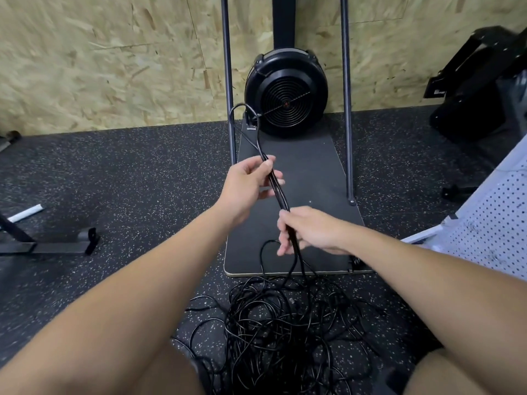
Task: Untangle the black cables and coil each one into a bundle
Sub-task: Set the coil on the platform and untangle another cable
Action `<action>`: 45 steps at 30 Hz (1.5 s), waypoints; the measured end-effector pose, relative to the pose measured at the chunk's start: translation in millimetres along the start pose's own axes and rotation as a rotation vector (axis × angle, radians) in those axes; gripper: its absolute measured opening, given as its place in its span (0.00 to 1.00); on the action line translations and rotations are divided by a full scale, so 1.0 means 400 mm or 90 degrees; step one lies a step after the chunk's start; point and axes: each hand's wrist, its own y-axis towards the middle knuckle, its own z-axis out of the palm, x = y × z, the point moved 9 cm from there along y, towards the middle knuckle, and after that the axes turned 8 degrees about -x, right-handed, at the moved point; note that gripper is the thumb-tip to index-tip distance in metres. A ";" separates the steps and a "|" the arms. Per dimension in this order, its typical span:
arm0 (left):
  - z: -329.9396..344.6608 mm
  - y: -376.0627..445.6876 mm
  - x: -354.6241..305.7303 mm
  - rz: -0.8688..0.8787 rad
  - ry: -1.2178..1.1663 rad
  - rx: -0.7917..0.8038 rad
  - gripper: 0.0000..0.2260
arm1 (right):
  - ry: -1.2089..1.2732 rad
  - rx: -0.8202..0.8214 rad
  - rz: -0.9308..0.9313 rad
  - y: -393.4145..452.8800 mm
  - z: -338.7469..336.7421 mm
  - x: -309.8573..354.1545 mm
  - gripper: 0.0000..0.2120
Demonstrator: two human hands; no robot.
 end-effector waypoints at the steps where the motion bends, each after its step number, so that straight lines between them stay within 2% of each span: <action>1: 0.005 -0.002 0.001 -0.013 -0.006 0.022 0.12 | 0.026 -0.044 -0.008 0.004 -0.014 0.011 0.16; 3: 0.011 -0.007 0.016 -0.050 0.006 0.075 0.16 | 0.056 -0.112 -0.037 0.007 -0.045 0.043 0.16; 5: 0.013 -0.019 0.053 -0.092 0.045 0.146 0.26 | 0.091 -0.146 -0.071 0.001 -0.072 0.087 0.17; 7: 0.043 -0.061 0.090 -0.109 0.108 0.286 0.32 | 0.128 -0.166 -0.096 -0.008 -0.097 0.128 0.16; 9: 0.068 -0.111 0.118 -0.091 0.197 0.398 0.27 | 0.154 -0.180 -0.116 -0.013 -0.119 0.158 0.16; 11: 0.072 -0.147 0.143 -0.088 0.283 0.424 0.23 | 0.170 -0.190 -0.129 -0.015 -0.133 0.177 0.16; 15: 0.091 -0.205 0.187 -0.029 0.377 0.457 0.22 | 0.209 -0.199 -0.163 -0.020 -0.145 0.221 0.17; 18: 0.108 -0.237 0.226 0.003 0.390 0.429 0.20 | 0.230 -0.208 -0.187 -0.025 -0.148 0.244 0.17; 21: 0.124 -0.254 0.229 0.065 0.390 0.401 0.12 | 0.251 -0.234 -0.200 -0.030 -0.151 0.255 0.16; 24: 0.113 -0.217 0.201 0.110 0.402 0.321 0.04 | 0.320 -0.248 -0.241 -0.040 -0.163 0.280 0.16; 26: 0.102 -0.198 0.168 0.134 0.400 0.275 0.07 | 0.345 -0.252 -0.251 -0.038 -0.175 0.291 0.20; 28: 0.089 -0.181 0.140 0.118 0.350 0.238 0.08 | 0.270 -0.280 -0.238 -0.028 -0.190 0.278 0.20; 31: 0.070 -0.139 0.072 0.087 0.249 0.155 0.08 | 0.054 -0.305 -0.212 -0.014 -0.201 0.235 0.15; 33: 0.057 -0.105 0.003 0.105 0.190 0.091 0.09 | -0.069 -0.260 -0.162 -0.003 -0.186 0.187 0.18; 35: 0.043 -0.080 -0.052 0.115 0.140 0.039 0.11 | -0.163 -0.169 -0.098 -0.002 -0.143 0.133 0.20; 39: 0.035 -0.065 -0.079 0.068 0.038 -0.003 0.13 | -0.206 0.030 -0.026 -0.010 -0.007 0.032 0.18; 43: 0.023 -0.052 -0.070 0.020 -0.056 -0.026 0.10 | -0.142 0.007 -0.054 0.003 0.062 0.013 0.06; 45: 0.014 -0.051 -0.073 0.003 -0.104 -0.025 0.10 | -0.114 0.000 -0.050 0.005 0.070 0.024 0.05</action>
